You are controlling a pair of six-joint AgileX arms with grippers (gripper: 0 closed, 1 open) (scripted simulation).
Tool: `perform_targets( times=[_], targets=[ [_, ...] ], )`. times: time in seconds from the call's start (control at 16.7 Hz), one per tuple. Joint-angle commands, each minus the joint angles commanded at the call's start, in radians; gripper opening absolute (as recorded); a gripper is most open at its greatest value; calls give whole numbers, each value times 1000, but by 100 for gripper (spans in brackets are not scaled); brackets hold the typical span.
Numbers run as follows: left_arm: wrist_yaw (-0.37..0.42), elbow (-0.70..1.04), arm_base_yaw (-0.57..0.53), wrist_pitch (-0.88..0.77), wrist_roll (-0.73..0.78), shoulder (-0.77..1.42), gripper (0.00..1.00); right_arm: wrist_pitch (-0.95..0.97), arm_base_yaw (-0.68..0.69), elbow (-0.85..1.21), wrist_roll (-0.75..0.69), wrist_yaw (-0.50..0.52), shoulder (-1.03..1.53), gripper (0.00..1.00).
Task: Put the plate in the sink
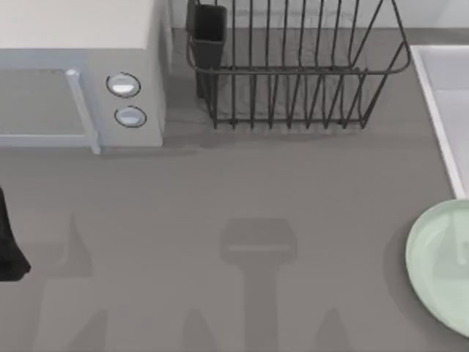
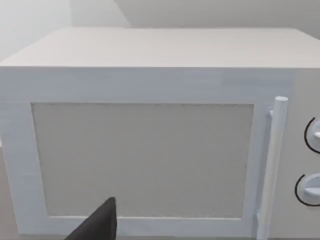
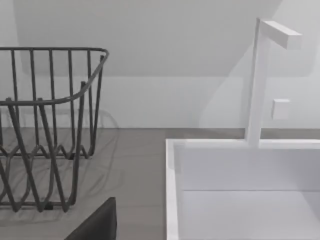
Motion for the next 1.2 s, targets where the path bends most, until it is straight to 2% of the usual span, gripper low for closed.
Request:
perform_targets(
  times=[0.24, 0.42, 1.2],
  targets=[
    [0, 0, 0, 0, 0, 0, 100, -54, 20, 59, 21, 0, 65, 100],
    [0, 0, 0, 0, 0, 0, 100, -170, 63, 185, 65, 0, 224, 100],
    [0, 0, 0, 0, 0, 0, 100, -891, 329, 969, 338, 0, 1399, 100]
  ],
)
